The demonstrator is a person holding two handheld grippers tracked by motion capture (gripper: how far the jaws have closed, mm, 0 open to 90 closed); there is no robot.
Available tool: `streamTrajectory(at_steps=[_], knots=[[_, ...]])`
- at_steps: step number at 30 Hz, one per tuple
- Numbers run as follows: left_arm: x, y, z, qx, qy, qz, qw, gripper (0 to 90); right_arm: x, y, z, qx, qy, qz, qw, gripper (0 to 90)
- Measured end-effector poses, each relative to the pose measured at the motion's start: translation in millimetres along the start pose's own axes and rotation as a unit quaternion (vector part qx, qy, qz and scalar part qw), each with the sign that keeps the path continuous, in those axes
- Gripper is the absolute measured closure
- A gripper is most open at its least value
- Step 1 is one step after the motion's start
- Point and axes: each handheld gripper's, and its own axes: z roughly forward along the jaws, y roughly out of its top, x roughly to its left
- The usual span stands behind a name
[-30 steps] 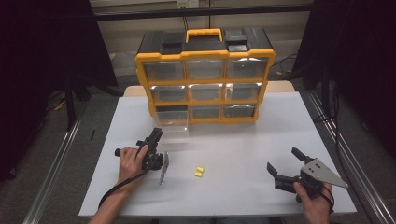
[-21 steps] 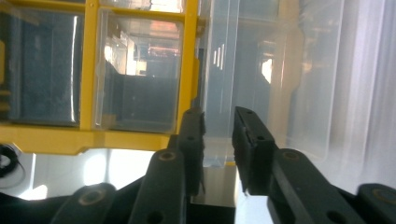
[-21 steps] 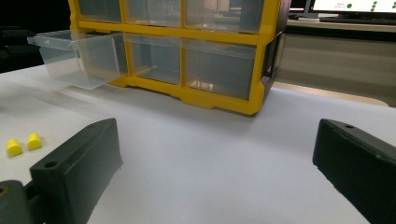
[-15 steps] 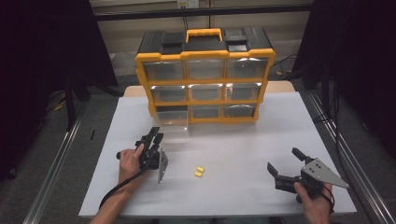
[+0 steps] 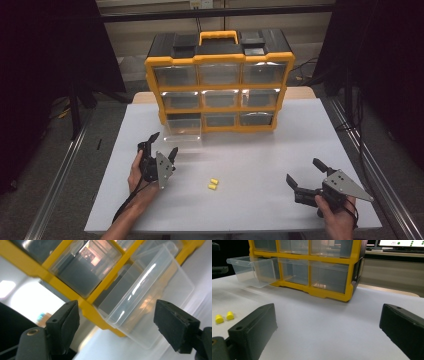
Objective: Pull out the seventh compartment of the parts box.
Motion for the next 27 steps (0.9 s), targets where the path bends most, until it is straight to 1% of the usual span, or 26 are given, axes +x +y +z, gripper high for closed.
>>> streamTrajectory(at_steps=[1,2,3,4,5,6,8,9,10,11,12,13,14,15,16,17,18,19,20,21,22,23,24,25,26,27], knots=[[1.3,0.3,-0.6,-0.004,0.0,-0.016,0.9999,19.9,0.1,0.0,0.1,0.0,0.0,0.0,1.0,0.9],[2.1,0.5,-0.7,-0.005,-0.002,-0.035,0.9994,17.6,0.3,0.0,0.2,0.0,0.0,0.0,1.0,0.9],[2.7,0.3,-0.7,-0.003,-0.011,-0.059,0.9982,14.6,1.1,0.2,0.0,-0.001,0.001,0.001,1.0,0.9],[3.2,0.0,-0.5,-0.001,-0.016,-0.071,0.9973,13.6,1.2,0.2,0.0,-0.001,0.001,0.001,1.0,0.9],[3.7,-0.2,0.1,0.002,-0.024,-0.087,0.9959,13.6,1.2,0.2,0.0,-0.001,0.001,0.001,1.0,0.9],[4.1,-0.3,0.7,0.005,-0.024,-0.106,0.994,11.6,1.0,0.2,0.0,-0.001,0.001,0.0,1.0,0.9],[6.3,0.0,1.7,0.01,-0.026,-0.128,0.9914,7.8,0.9,0.2,0.0,-0.001,0.0,0.001,1.0,0.9],[7.4,-0.7,3.1,0.009,-0.039,-0.172,0.9843,6.5,0.9,0.2,-0.1,0.001,0.001,0.002,1.0,0.9],[7.4,-0.7,3.1,0.009,-0.039,-0.172,0.9843,6.4,0.9,0.2,-0.1,0.001,0.001,0.002,1.0,0.9],[8.1,-1.4,3.5,0.013,-0.047,-0.196,0.9794,6.4,0.9,0.2,-0.1,0.001,0.001,0.002,1.0,0.9],[9.1,-1.9,3.3,0.018,-0.053,-0.206,0.9769,6.4,0.9,0.2,-0.1,0.001,0.001,0.002,1.0,0.9],[10.5,-2.8,2.9,0.022,-0.062,-0.221,0.9731,6.4,0.8,0.2,-0.1,0.001,0.001,0.002,1.0,0.9],[10.8,-3.7,3.1,0.02,-0.068,-0.245,0.967,6.2,0.6,0.1,-0.2,0.001,0.001,0.002,1.0,0.9],[12.2,-4.7,2.3,0.023,-0.076,-0.26,0.9624,6.0,0.7,0.1,-0.3,0.001,0.0,0.002,1.0,0.9],[12.9,-5.7,1.7,0.024,-0.08,-0.277,0.9573,5.9,0.6,0.1,-0.3,0.001,0.0,0.001,1.0,0.9],[13.9,-6.9,0.9,0.025,-0.087,-0.296,0.9508,5.9,0.7,0.1,-0.2,-0.001,0.0,0.001,1.0,0.9],[14.5,-7.8,0.5,0.026,-0.089,-0.307,0.9472,5.9,0.9,0.1,-0.1,0.0,0.0,0.001,1.0,0.9],[15.5,-8.8,0.2,0.031,-0.098,-0.325,0.9402,6.0,1.0,0.1,-0.1,0.0,0.001,0.0,1.0,0.9],[16.6,-9.5,-0.3,0.04,-0.102,-0.331,0.9372,6.0,1.1,0.1,-0.2,0.0,0.001,0.001,1.0,0.9],[16.8,-10.3,-0.9,0.048,-0.107,-0.354,0.9278,6.0,1.1,0.1,-0.2,0.0,0.001,0.001,1.0,0.9],[17.9,-12.7,-1.8,0.048,-0.119,-0.383,0.9146,6.0,1.0,0.1,-0.2,0.0,0.001,0.0,1.0,0.9],[17.9,-14.1,-2.7,0.045,-0.124,-0.397,0.908,6.0,1.0,0.1,-0.2,0.0,0.001,0.0,1.0,0.9],[17.8,-15.9,-4.1,0.04,-0.125,-0.407,0.9042,6.0,0.9,0.1,-0.2,0.0,0.001,0.0,1.0,0.9],[18.1,-17.0,-5.7,0.038,-0.12,-0.403,0.9065,5.8,0.8,0.1,-0.2,0.0,0.0,0.0,1.0,0.9],[17.8,-17.3,-6.5,0.035,-0.114,-0.405,0.9064,5.6,0.7,0.1,-0.2,0.0,-0.001,0.001,1.0,0.9],[19.3,-19.6,-9.7,0.031,-0.114,-0.411,0.9041,5.6,0.8,0.2,-0.5,0.001,-0.002,0.0,1.0,0.9]])
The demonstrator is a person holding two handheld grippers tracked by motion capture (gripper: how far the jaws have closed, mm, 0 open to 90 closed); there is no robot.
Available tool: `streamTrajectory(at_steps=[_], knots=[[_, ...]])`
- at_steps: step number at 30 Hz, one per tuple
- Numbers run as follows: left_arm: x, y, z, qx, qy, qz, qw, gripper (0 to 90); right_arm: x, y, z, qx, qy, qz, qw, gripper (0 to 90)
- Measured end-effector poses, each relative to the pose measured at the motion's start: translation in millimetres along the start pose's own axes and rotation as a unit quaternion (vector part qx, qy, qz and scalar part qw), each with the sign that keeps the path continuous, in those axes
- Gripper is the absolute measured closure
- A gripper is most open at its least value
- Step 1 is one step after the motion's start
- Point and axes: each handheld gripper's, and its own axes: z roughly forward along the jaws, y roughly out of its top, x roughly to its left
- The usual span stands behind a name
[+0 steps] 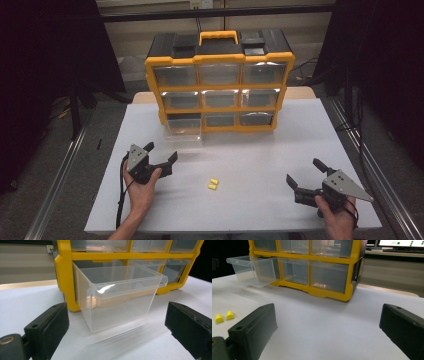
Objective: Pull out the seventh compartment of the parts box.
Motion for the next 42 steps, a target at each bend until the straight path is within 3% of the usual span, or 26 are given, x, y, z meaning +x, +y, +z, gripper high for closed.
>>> streamTrajectory(at_steps=[3,7,13,17,26,32,35,39,42], knots=[[-0.6,-1.6,-2.4,-0.007,0.002,-0.001,1.0,5.5,0.2,0.0,-0.2,-0.001,-0.001,0.0,1.0,0.9],[-1.6,-6.3,-9.3,-0.003,0.007,0.022,0.9997,5.5,-0.2,0.1,-0.2,-0.001,-0.001,0.0,1.0,0.9],[-2.6,-9.7,-21.3,-0.01,0.015,0.035,0.9992,5.5,0.4,0.4,0.2,0.001,-0.001,0.002,1.0,0.9],[-1.6,-12.7,-30.6,-0.01,0.015,0.021,0.9996,5.5,-0.1,0.5,1.9,0.0,-0.003,0.003,1.0,0.9],[-5.1,-16.8,-49.6,-0.01,0.032,0.028,0.9991,5.5,-1.2,0.0,1.9,0.001,-0.01,0.004,0.9999,0.9],[-8.9,-17.8,-61.8,-0.014,0.029,0.023,0.9992,5.4,-1.1,-0.3,1.3,0.003,-0.01,0.005,0.9999,1.1],[-9.0,-18.3,-67.4,-0.018,0.042,0.019,0.9988,2.8,-1.1,-0.3,-0.3,0.003,-0.009,0.003,0.9999,1.1],[-6.6,-17.7,-66.9,-0.02,0.038,0.018,0.9989,2.8,-1.6,-0.3,-0.2,0.003,-0.01,0.005,0.9999,1.0],[-5.3,-15.3,-64.8,-0.013,0.024,0.018,0.9995,2.8,-1.5,-0.2,-0.1,0.003,-0.009,0.004,0.9999,1.1]])
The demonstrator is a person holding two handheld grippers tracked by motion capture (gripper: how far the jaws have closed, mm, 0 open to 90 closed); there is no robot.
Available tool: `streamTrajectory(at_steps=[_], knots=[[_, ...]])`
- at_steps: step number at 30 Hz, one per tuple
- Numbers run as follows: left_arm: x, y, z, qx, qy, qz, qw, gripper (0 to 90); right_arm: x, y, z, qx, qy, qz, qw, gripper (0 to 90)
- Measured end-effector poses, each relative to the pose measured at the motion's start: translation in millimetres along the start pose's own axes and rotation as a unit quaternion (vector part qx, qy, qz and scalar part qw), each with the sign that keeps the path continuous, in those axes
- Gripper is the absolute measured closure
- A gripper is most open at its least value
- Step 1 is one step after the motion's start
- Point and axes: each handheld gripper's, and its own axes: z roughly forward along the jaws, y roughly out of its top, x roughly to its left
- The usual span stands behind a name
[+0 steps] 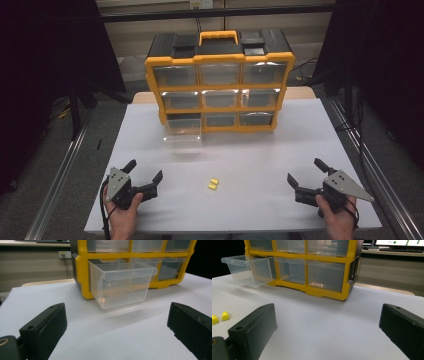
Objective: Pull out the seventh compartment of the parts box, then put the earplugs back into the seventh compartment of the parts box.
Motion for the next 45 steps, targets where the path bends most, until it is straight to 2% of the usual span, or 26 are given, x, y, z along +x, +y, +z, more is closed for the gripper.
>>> streamTrajectory(at_steps=[4,7,10,11,13,16,18,21,22,25,29,30,31,32,34,38,39,40,41,42,43,45], knots=[[-1.4,2.4,1.4,0.002,-0.013,0.009,0.9999,2.9,-0.2,0.0,1.1,0.0,-0.002,0.001,1.0,1.1],[-0.3,2.9,4.0,0.015,-0.035,0.007,0.9992,3.2,-0.3,0.3,2.1,-0.001,-0.002,0.0,1.0,1.1],[-0.6,3.0,6.5,0.028,-0.063,0.005,0.9976,4.8,-0.4,0.2,3.2,0.001,-0.003,0.002,1.0,1.0],[-0.1,3.6,6.8,0.031,-0.065,0.01,0.9973,4.9,-0.6,0.2,3.2,0.001,-0.002,0.002,1.0,1.1],[0.0,5.9,8.1,0.047,-0.086,0.018,0.995,6.6,-1.0,-0.1,3.2,0.002,0.0,0.004,1.0,1.1],[1.0,8.3,10.9,0.058,-0.12,0.024,0.9908,6.7,-1.5,-0.5,2.4,0.002,-0.004,0.007,1.0,1.1],[0.1,8.7,12.1,0.063,-0.131,0.02,0.9892,6.6,-1.4,-0.3,1.9,-0.001,-0.002,0.002,1.0,1.0],[0.2,10.8,14.5,0.08,-0.156,0.024,0.9842,6.6,-0.2,0.0,1.6,0.0,0.0,0.001,1.0,1.1],[0.2,11.3,15.7,0.087,-0.168,0.024,0.9816,6.6,0.1,-0.1,1.8,-0.001,0.001,0.0,1.0,1.1],[-3.3,12.2,19.0,0.097,-0.18,0.035,0.9782,6.8,0.4,-0.2,1.2,-0.001,0.004,-0.001,1.0,1.0],[-8.0,12.2,23.6,0.111,-0.2,0.047,0.9724,7.1,-0.5,-0.3,0.7,-0.001,0.003,0.001,1.0,1.0],[-9.4,12.2,24.8,0.112,-0.215,0.044,0.9692,7.3,-0.6,-0.3,0.7,-0.001,0.003,0.001,1.0,1.0],[-11.1,12.2,26.3,0.116,-0.233,0.046,0.9644,8.2,-0.4,-0.3,0.8,-0.001,0.003,0.0,1.0,1.0],[-13.5,12.6,26.8,0.12,-0.228,0.055,0.9647,9.7,-0.1,-0.2,0.8,0.0,0.004,0.0,1.0,1.0],[-15.9,12.6,28.8,0.127,-0.243,0.058,0.96,9.5,0.4,-0.1,1.6,-0.002,0.003,0.001,1.0,1.0],[-20.3,13.4,33.7,0.136,-0.248,0.078,0.956,8.8,0.3,-0.2,1.9,-0.002,0.004,0.0,1.0,1.0],[-22.6,13.3,35.0,0.135,-0.255,0.069,0.9549,8.1,0.2,-0.2,1.9,-0.002,0.003,-0.001,1.0,1.0],[-23.2,14.2,35.3,0.14,-0.25,0.076,0.955,7.7,0.1,-0.3,1.9,-0.002,0.004,0.0,1.0,1.0],[-24.9,15.4,35.4,0.144,-0.24,0.084,0.9563,7.7,0.1,-0.2,1.9,-0.001,0.004,0.0,1.0,1.0],[-26.9,16.3,36.5,0.141,-0.239,0.086,0.9568,7.8,0.2,-0.2,1.8,-0.002,0.003,0.001,1.0,1.0],[-27.6,16.5,37.6,0.137,-0.245,0.082,0.9563,8.0,0.1,-0.2,1.9,-0.001,0.003,0.0,1.0,1.0],[-30.0,17.7,39.8,0.137,-0.257,0.077,0.9536,8.1,0.0,-0.4,2.2,-0.001,0.004,-0.002,1.0,1.0]])
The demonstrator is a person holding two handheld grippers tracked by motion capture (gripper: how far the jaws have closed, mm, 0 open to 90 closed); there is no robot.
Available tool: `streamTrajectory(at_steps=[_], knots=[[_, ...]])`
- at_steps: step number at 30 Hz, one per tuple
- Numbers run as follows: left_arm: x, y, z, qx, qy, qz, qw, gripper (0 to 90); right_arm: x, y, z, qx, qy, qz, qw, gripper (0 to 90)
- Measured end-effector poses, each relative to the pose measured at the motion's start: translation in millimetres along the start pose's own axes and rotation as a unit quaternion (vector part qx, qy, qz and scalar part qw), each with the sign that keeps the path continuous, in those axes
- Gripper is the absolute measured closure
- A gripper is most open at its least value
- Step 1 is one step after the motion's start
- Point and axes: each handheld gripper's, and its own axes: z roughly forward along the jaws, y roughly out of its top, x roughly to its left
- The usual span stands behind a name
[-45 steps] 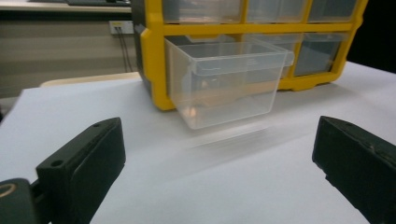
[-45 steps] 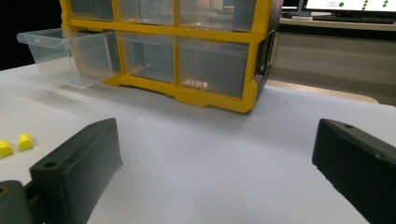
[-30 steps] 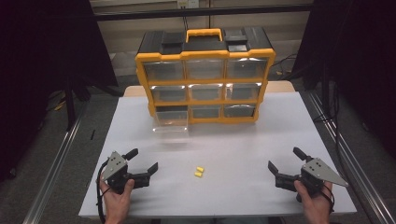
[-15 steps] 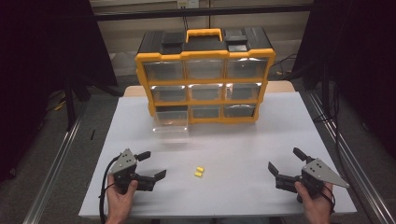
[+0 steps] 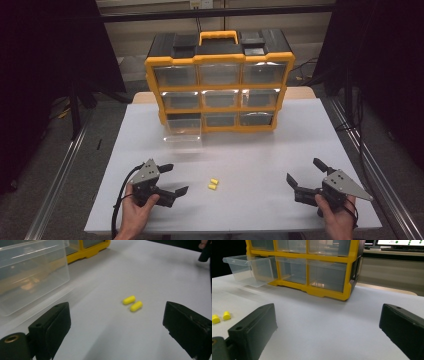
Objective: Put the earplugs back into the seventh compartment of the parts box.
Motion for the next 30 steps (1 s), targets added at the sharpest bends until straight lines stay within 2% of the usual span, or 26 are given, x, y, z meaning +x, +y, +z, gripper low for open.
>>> streamTrajectory(at_steps=[2,4,6,9,12,14,17,22,23,24,25,30], knots=[[-1.4,2.3,3.1,0.005,-0.005,0.004,1.0,8.1,0.1,0.1,0.0,0.0,0.0,0.0,1.0,1.0],[-3.7,4.1,6.9,0.004,-0.001,0.008,1.0,4.4,-0.1,0.1,0.3,-0.001,0.001,0.002,1.0,1.0],[-5.9,6.6,11.7,0.011,-0.002,0.017,0.9998,4.5,0.0,0.1,0.2,-0.001,0.002,0.002,1.0,1.0],[-8.0,9.2,18.0,0.024,-0.014,0.024,0.9993,4.7,0.0,0.2,-0.5,-0.001,0.001,0.001,1.0,1.0],[-10.0,11.2,23.1,0.029,-0.036,0.031,0.9984,3.8,0.2,0.2,-0.2,-0.002,0.001,0.001,1.0,1.0],[-12.3,13.5,27.3,0.036,-0.041,0.039,0.9977,3.9,0.5,0.2,-0.1,-0.001,0.002,0.001,1.0,1.0],[-16.2,16.1,35.6,0.048,-0.059,0.051,0.9958,3.8,0.1,0.1,0.3,-0.001,0.002,0.0,1.0,1.0],[-21.1,20.1,48.0,0.07,-0.072,0.068,0.9926,4.3,-0.2,0.1,0.0,-0.002,0.002,0.002,1.0,1.0],[-23.5,22.1,52.2,0.076,-0.07,0.084,0.9911,5.4,0.1,0.1,-0.1,-0.002,0.002,0.003,1.0,1.0],[-23.5,22.1,52.2,0.076,-0.07,0.084,0.9911,6.0,0.1,0.1,-0.1,-0.002,0.002,0.003,1.0,1.0],[-24.6,23.4,54.8,0.08,-0.07,0.092,0.9901,6.0,0.1,0.1,-0.2,-0.002,0.002,0.003,1.0,1.0],[-27.8,30.0,63.6,0.1,-0.088,0.105,0.9855,9.7,0.1,0.0,0.0,-0.002,0.002,0.002,1.0,1.0]])
